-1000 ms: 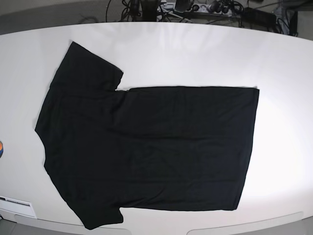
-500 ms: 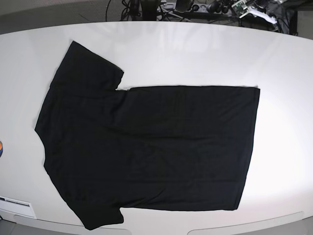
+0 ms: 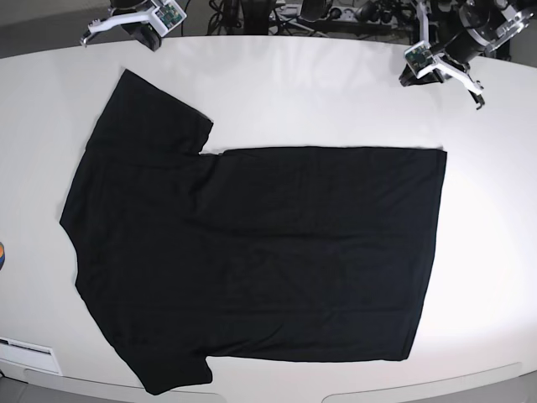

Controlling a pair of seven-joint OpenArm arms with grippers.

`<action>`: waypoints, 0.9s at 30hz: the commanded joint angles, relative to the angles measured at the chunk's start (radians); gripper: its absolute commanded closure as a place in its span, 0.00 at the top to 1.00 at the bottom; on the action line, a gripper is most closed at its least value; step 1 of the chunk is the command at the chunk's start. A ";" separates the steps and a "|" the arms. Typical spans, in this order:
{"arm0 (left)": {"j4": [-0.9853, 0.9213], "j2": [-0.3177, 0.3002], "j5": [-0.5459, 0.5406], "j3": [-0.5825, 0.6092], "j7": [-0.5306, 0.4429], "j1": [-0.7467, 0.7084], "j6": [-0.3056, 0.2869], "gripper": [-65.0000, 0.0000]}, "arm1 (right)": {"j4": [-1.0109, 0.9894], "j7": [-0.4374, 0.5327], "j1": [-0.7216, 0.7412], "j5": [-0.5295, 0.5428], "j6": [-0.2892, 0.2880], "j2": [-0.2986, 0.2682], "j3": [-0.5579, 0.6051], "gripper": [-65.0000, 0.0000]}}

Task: Fold the T-shirt properly
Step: 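Move both grippers down to the shirt's shoulder corners and grasp them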

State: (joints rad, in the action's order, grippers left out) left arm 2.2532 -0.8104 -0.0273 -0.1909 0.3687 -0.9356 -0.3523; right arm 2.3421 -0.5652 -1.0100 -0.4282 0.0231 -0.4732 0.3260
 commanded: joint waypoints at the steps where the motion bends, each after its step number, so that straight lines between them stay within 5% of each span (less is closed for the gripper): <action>1: -0.013 -0.020 0.001 0.002 -0.030 0.027 0.007 0.00 | 0.014 0.016 0.017 0.011 -0.006 -0.006 0.000 0.00; 5: -0.166 -0.073 0.035 0.078 -0.099 0.184 -0.047 0.00 | 0.014 0.036 0.131 0.056 -0.068 -0.006 0.000 0.00; 11: -0.401 -0.157 0.261 0.336 -0.238 0.436 -0.068 0.00 | -0.121 0.048 0.269 0.092 -0.119 -0.007 0.000 0.00; 12: -0.427 -0.169 0.290 0.382 -0.262 0.475 -0.071 0.04 | -0.137 0.046 0.276 0.092 -0.121 -0.006 0.000 0.00; 16: -0.485 -0.202 0.368 0.539 -0.294 0.606 -0.071 0.62 | -0.150 0.044 0.273 0.092 -0.121 -0.007 0.000 0.00; 27: -0.579 -0.299 0.469 0.835 -0.282 0.837 -0.072 0.66 | -0.150 0.014 0.273 0.092 -0.121 -0.007 0.000 0.00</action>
State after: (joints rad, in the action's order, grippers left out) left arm 1.7081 -1.0840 0.3923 0.6304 -0.0238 -0.0772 -0.3294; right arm 2.1754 -0.5625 -0.7315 -0.3321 -0.1059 -0.4713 0.3290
